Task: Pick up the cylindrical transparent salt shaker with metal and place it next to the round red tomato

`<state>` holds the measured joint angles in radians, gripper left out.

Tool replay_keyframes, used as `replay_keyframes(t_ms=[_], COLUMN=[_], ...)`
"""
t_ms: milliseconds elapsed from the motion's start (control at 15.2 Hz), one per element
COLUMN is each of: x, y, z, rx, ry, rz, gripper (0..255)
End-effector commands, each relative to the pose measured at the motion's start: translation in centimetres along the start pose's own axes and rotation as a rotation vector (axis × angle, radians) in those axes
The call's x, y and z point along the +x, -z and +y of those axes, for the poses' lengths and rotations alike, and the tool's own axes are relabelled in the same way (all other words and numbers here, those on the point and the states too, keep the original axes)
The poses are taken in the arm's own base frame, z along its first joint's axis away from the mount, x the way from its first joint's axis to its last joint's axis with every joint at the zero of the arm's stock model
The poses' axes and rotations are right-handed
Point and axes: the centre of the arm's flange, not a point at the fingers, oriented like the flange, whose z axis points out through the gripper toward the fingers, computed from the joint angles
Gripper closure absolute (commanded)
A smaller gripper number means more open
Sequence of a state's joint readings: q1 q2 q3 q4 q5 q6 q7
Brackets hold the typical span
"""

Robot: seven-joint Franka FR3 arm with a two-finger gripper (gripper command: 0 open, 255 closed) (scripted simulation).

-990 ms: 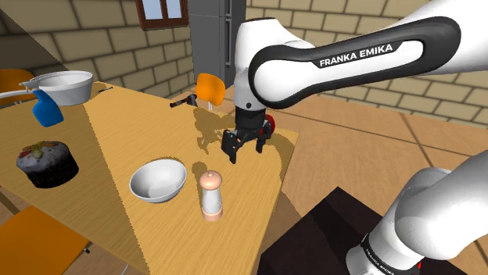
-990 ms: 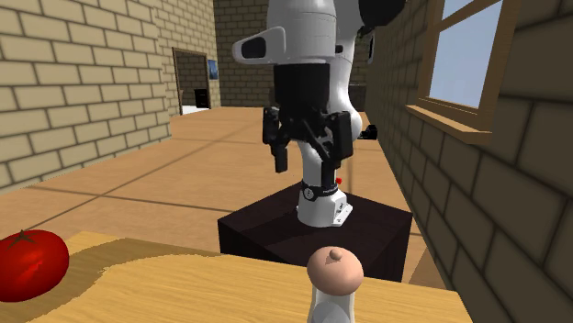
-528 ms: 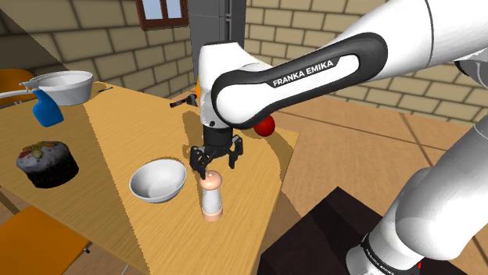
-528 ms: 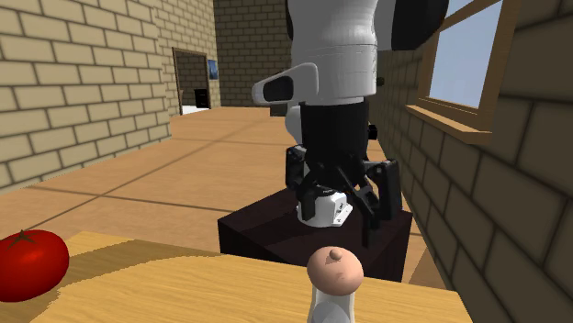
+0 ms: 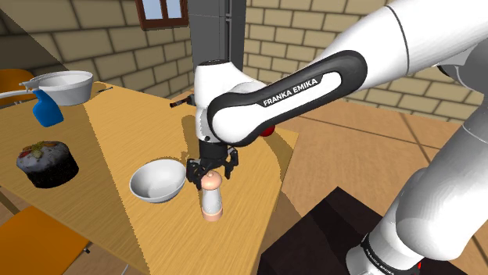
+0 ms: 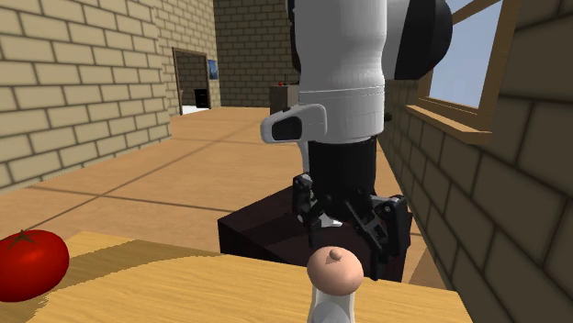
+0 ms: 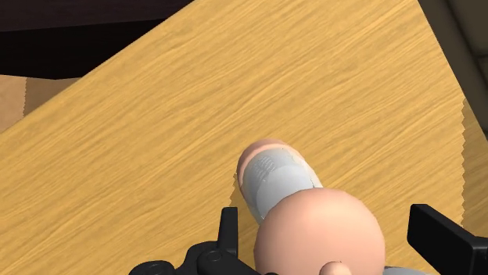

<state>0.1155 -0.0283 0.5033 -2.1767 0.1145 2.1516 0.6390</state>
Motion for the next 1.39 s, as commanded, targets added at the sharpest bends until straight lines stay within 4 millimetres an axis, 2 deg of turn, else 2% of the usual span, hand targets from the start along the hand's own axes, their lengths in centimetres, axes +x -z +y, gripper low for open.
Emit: replay_keyframes(t_ms=[0, 462, 528, 1122, 1320], x=[-0.1, -0.1, -0.1, -0.1, -0.2], y=[-0.8, -0.8, -0.8, -0.8, 0.8], z=[0.0, 0.0, 0.0, 0.0, -0.1], rx=[0.0, 0.0, 0.0, 0.0, 0.0], ry=[0.0, 0.0, 0.0, 0.0, 0.0], rz=[0.0, 0.0, 0.0, 0.0, 0.0], gripper=[0, 0, 255, 255, 255])
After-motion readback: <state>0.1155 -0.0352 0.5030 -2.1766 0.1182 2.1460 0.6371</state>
